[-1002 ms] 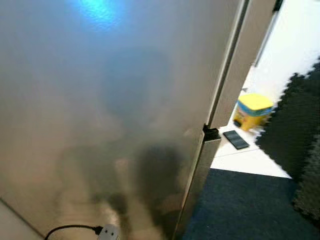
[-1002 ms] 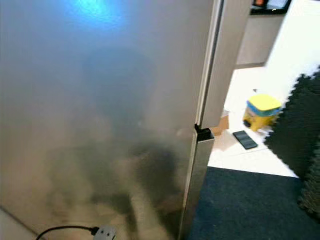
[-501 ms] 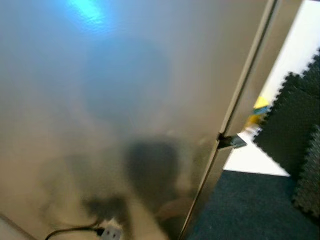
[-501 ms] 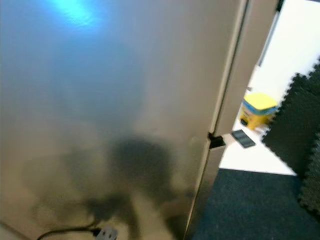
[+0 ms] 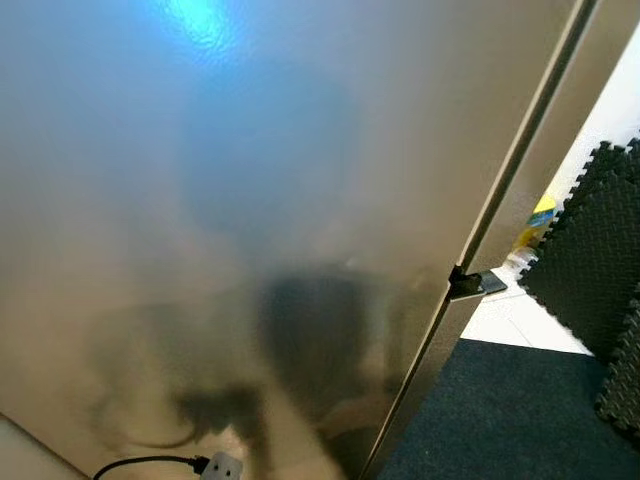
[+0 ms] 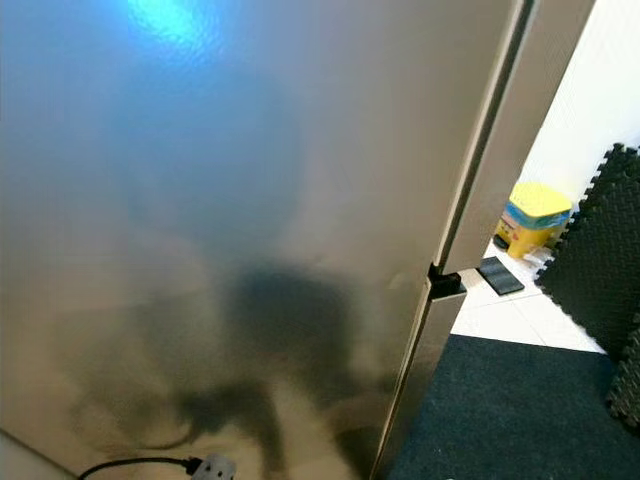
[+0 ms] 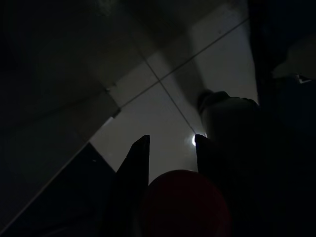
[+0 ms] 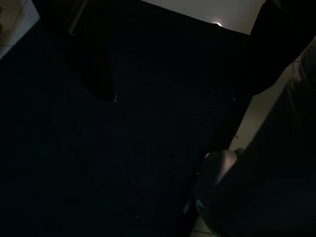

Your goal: Restocking fridge

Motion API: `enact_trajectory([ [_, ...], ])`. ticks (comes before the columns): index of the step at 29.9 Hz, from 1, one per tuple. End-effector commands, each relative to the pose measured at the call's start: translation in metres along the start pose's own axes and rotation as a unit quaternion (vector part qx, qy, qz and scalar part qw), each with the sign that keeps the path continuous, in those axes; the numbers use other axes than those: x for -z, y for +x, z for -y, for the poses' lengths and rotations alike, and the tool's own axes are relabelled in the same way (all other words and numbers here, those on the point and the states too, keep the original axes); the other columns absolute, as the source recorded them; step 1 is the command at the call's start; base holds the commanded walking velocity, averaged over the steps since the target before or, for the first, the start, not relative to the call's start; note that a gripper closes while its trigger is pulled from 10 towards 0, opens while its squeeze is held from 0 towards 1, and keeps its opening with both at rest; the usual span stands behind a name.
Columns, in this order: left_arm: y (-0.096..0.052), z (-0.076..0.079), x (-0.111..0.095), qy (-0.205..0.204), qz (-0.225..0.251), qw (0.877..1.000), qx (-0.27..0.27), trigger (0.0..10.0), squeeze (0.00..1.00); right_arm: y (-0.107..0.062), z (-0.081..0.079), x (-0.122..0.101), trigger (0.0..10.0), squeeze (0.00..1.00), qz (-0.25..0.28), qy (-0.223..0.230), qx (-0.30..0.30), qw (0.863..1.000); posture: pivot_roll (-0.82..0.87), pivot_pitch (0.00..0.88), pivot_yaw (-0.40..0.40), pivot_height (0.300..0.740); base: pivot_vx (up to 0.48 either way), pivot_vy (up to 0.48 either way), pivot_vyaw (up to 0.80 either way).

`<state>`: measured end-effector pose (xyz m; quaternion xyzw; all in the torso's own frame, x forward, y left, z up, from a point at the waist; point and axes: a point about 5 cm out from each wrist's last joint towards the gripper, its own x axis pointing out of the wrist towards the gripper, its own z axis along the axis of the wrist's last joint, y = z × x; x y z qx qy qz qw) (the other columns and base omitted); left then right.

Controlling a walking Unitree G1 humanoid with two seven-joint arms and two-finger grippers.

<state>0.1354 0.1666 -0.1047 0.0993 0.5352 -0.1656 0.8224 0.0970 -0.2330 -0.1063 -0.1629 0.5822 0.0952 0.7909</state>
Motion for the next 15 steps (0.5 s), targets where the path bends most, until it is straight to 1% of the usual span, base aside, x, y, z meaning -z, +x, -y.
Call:
enact_trajectory([
  [1,-0.0004,0.0007,0.0028,0.012,-0.005,1.0,0.005,10.0,0.0,-0.0003,0.0013,0.0007,10.0,0.0,0.001,0.006,0.003,1.0,0.01,0.0,0.004,0.74,0.0,-0.48,0.0],
  [3,-0.0006,-0.0003,0.0039,-0.008,-0.003,1.0,-0.004,10.0,0.0,-0.0004,0.0014,0.0009,10.0,0.0,0.001,0.006,0.002,1.0,0.01,0.0,0.003,0.74,0.0,-0.48,0.0],
  [7,-0.0007,-0.0009,0.004,-0.011,-0.003,1.0,-0.007,10.0,0.0,-0.0004,0.0015,0.001,10.0,0.0,0.001,0.005,0.002,1.0,0.01,0.0,0.003,0.74,0.0,-0.359,0.0],
  [15,-0.0012,-0.0026,0.0057,-0.007,-0.007,1.0,-0.012,10.0,0.0,-0.0006,0.0013,0.0027,10.0,0.0,-0.002,0.004,0.001,1.0,0.01,0.0,0.002,0.74,0.0,0.0,0.0],
])
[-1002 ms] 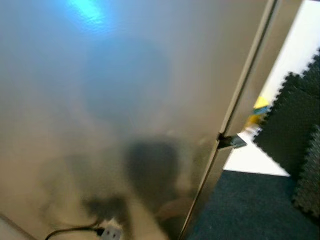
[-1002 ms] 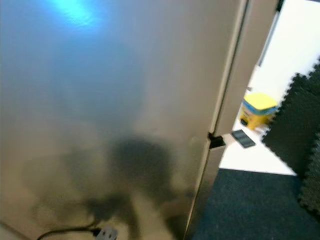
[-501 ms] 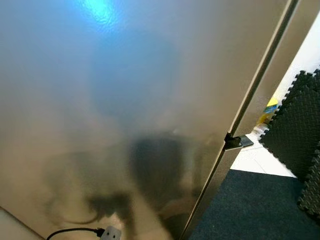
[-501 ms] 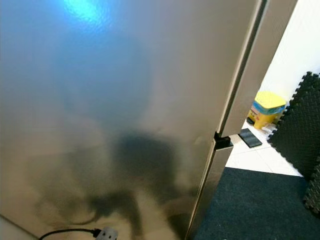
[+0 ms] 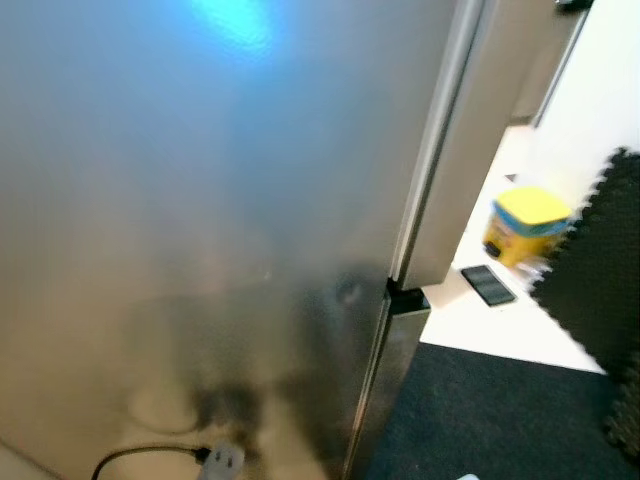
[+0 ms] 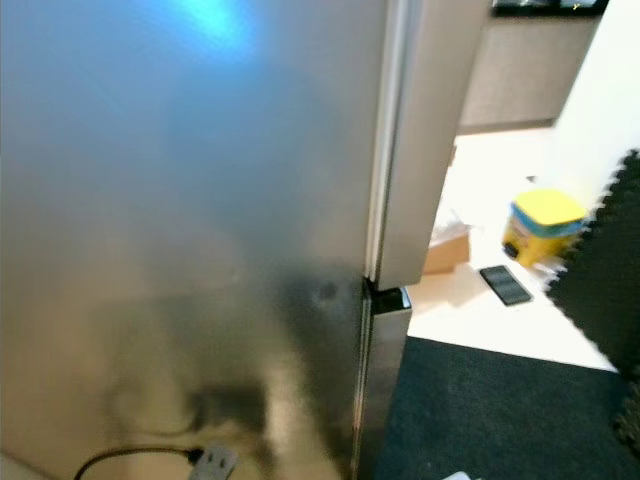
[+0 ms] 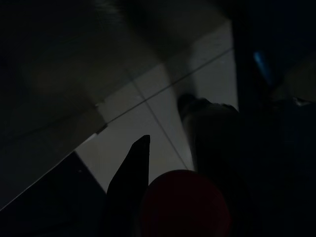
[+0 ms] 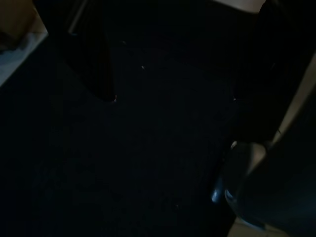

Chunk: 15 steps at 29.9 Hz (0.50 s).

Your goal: Restocking fridge

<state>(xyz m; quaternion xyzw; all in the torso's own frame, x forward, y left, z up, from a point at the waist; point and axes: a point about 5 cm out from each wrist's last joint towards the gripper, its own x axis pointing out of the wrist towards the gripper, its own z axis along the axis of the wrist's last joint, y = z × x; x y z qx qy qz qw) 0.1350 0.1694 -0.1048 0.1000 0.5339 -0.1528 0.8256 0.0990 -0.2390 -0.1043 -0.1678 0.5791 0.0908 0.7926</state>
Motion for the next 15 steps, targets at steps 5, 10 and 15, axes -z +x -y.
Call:
enact_trajectory([
  [5,-0.0006,-0.0002,0.0044,-0.001,-0.009,1.0,-0.001,10.0,0.0,0.0004,-0.0057,0.0033,10.0,0.0,-0.006,0.005,-0.007,1.0,0.01,0.0,0.001,0.74,0.0,0.0,0.0],
  [10,-0.0005,0.0,0.005,0.002,-0.01,1.0,-0.003,10.0,0.0,0.0004,-0.0064,0.004,10.0,0.0,-0.008,0.004,-0.01,1.0,0.01,0.0,0.0,0.74,0.0,0.0,0.0],
  [15,-0.0007,-0.0001,0.0068,0.004,-0.013,1.0,-0.006,10.0,0.0,0.0004,-0.0061,0.0037,10.0,0.0,-0.006,0.004,-0.008,1.0,0.01,0.0,0.001,0.74,0.0,0.0,0.0],
])
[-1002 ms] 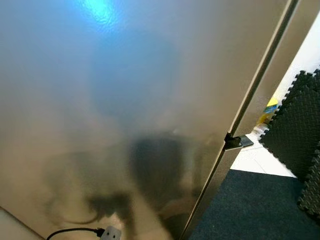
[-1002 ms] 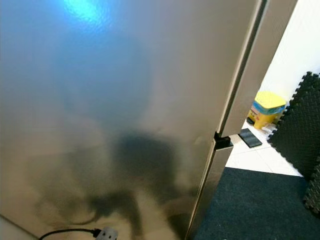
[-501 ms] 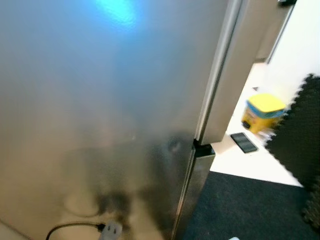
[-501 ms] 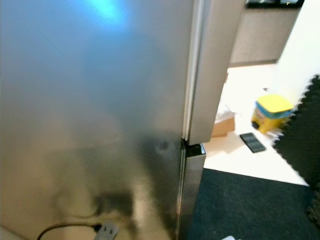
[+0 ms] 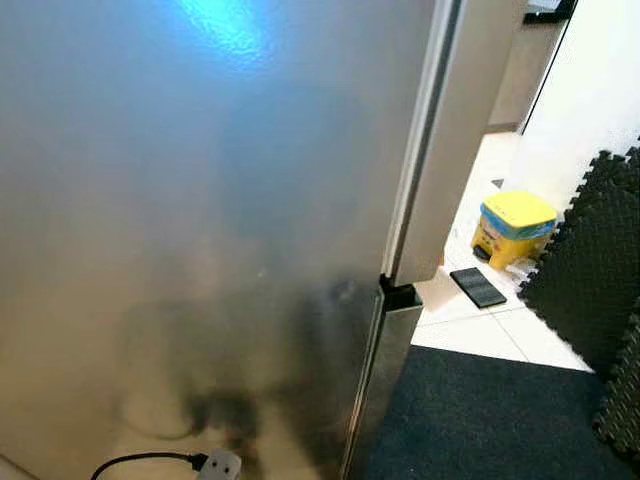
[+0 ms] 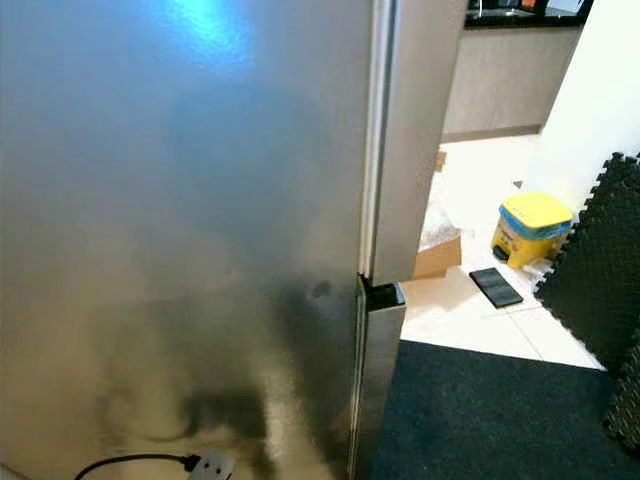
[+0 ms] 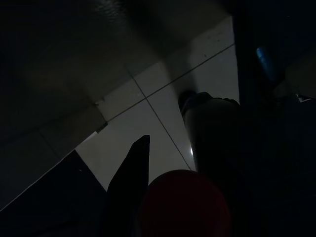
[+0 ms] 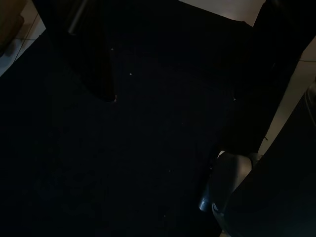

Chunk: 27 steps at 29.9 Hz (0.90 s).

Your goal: Restocking fridge

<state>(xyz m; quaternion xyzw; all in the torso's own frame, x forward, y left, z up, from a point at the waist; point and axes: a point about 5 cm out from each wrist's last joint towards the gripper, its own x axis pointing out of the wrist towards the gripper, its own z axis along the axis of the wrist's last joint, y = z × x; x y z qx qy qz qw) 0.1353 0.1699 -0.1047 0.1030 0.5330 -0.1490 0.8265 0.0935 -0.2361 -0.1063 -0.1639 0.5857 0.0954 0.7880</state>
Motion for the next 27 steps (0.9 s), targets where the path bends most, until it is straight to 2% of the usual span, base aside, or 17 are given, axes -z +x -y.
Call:
enact_trajectory([
  [1,-0.001,0.0,0.007,0.004,-0.014,1.0,-0.001,10.0,0.0,0.0,-0.001,-0.001,10.0,0.0,0.001,0.004,0.0,1.0,0.01,0.0,0.001,0.74,0.0,0.0,0.0],
  [10,-0.001,0.0,0.008,0.007,-0.017,1.0,-0.003,10.0,0.0,0.0,0.006,-0.011,10.0,0.0,0.042,0.043,0.016,0.998,0.01,0.0,0.003,0.74,0.0,0.0,0.0],
  [14,-0.001,-0.001,0.009,0.013,-0.02,1.0,-0.004,10.0,0.0,-0.003,0.02,-0.034,10.0,0.0,0.108,0.063,0.013,0.992,0.0,0.0,0.008,0.74,0.0,0.0,0.0],
  [18,-0.001,-0.001,0.01,0.015,-0.022,1.0,-0.005,10.0,0.0,-0.004,0.022,-0.044,10.0,0.0,0.134,0.059,0.001,0.989,0.0,0.0,0.01,0.74,0.0,0.0,0.0],
  [21,-0.002,-0.001,0.011,0.016,-0.023,1.0,-0.005,10.0,0.0,-0.008,0.024,-0.063,10.0,0.0,0.186,0.051,-0.031,0.981,0.0,0.0,0.009,0.74,0.0,0.0,0.0],
  [25,-0.002,-0.001,0.012,0.016,-0.024,1.0,-0.004,10.0,0.0,-0.011,0.025,-0.076,10.0,0.0,0.221,0.051,-0.055,0.972,-0.01,0.0,0.01,0.74,0.0,0.0,0.0],
  [27,-0.002,-0.001,0.013,0.015,-0.025,1.0,-0.004,10.0,0.0,-0.014,0.024,-0.089,10.0,0.0,0.257,0.05,-0.087,0.961,-0.01,0.0,0.011,0.74,0.0,0.0,0.0],
])
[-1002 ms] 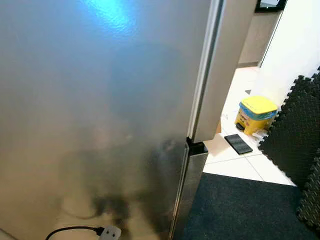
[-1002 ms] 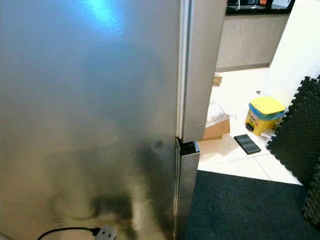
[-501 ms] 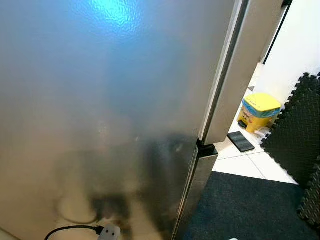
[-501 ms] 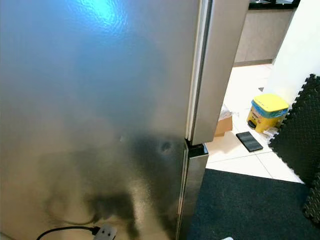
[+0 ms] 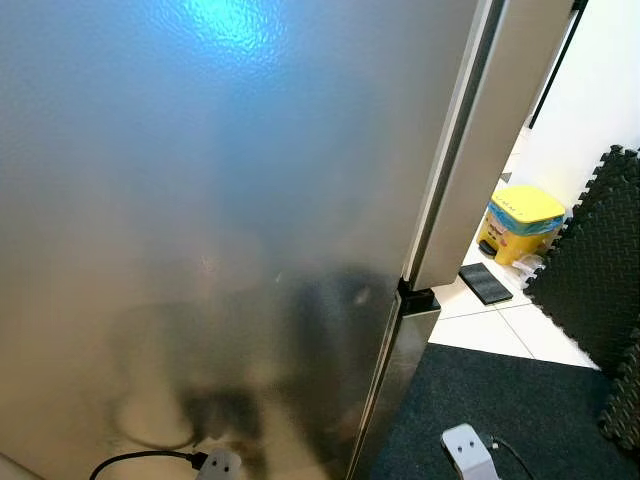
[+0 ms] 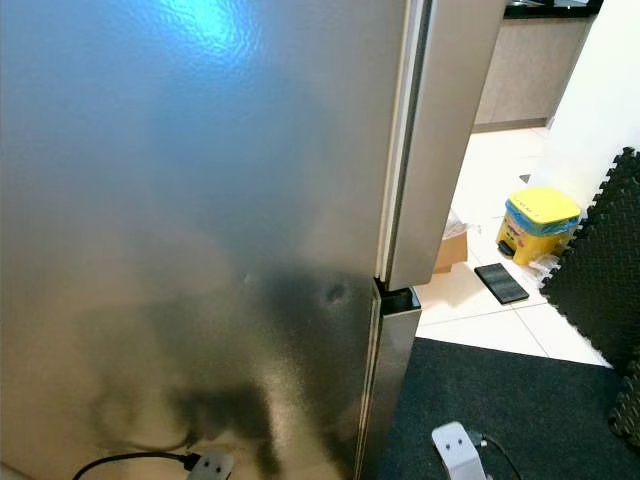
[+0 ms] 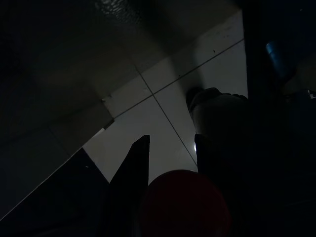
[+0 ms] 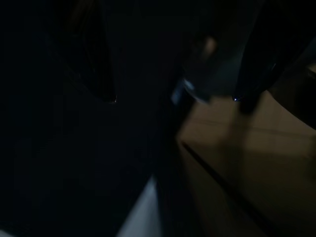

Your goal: Restocking fridge

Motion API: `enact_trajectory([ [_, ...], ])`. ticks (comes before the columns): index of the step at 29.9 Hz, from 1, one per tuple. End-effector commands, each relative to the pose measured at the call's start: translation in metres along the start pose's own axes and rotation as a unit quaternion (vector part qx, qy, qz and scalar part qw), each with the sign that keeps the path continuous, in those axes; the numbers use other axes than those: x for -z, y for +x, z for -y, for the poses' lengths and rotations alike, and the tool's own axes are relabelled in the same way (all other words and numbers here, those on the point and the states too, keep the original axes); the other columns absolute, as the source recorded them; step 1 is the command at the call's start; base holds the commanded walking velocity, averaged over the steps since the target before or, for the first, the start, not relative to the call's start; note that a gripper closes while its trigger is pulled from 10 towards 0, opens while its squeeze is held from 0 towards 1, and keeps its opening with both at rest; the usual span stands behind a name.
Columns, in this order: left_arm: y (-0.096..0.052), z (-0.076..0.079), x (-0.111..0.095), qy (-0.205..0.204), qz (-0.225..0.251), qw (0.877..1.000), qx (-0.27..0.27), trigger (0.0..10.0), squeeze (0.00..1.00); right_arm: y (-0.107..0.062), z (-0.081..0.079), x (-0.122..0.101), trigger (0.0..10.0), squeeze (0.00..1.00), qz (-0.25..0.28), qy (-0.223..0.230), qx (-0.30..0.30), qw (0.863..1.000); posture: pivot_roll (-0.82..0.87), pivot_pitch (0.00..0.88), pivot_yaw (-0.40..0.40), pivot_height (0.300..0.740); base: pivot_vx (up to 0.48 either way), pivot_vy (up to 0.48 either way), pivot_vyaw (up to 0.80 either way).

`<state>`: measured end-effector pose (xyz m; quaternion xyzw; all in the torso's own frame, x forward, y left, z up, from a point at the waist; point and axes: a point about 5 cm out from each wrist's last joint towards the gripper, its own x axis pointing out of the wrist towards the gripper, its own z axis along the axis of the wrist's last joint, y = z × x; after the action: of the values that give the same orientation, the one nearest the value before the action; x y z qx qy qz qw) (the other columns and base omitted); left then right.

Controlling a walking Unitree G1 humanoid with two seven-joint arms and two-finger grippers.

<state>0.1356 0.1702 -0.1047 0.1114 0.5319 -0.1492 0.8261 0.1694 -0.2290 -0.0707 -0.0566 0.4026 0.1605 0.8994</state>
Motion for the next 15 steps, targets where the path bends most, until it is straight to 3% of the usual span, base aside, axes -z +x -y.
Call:
enact_trajectory([
  [1,-0.002,0.0,0.013,0.008,-0.024,1.0,0.001,10.0,0.0,0.002,-0.002,-0.009,10.0,0.0,0.027,0.004,-0.015,1.0,-0.01,0.0,0.011,0.74,0.0,0.0,0.0],
  [6,-0.002,0.0,0.013,0.009,-0.025,1.0,0.002,10.0,0.0,0.002,-0.004,-0.031,10.0,0.0,0.093,0.003,-0.081,0.992,-0.01,0.0,0.014,0.74,0.0,0.0,0.0],
  [15,-0.002,-0.001,0.013,0.01,-0.024,1.0,0.001,10.0,0.0,-0.003,-0.004,-0.053,10.0,0.0,0.157,-0.029,-0.133,0.978,-0.02,0.0,0.018,0.74,0.0,0.0,0.0],
])
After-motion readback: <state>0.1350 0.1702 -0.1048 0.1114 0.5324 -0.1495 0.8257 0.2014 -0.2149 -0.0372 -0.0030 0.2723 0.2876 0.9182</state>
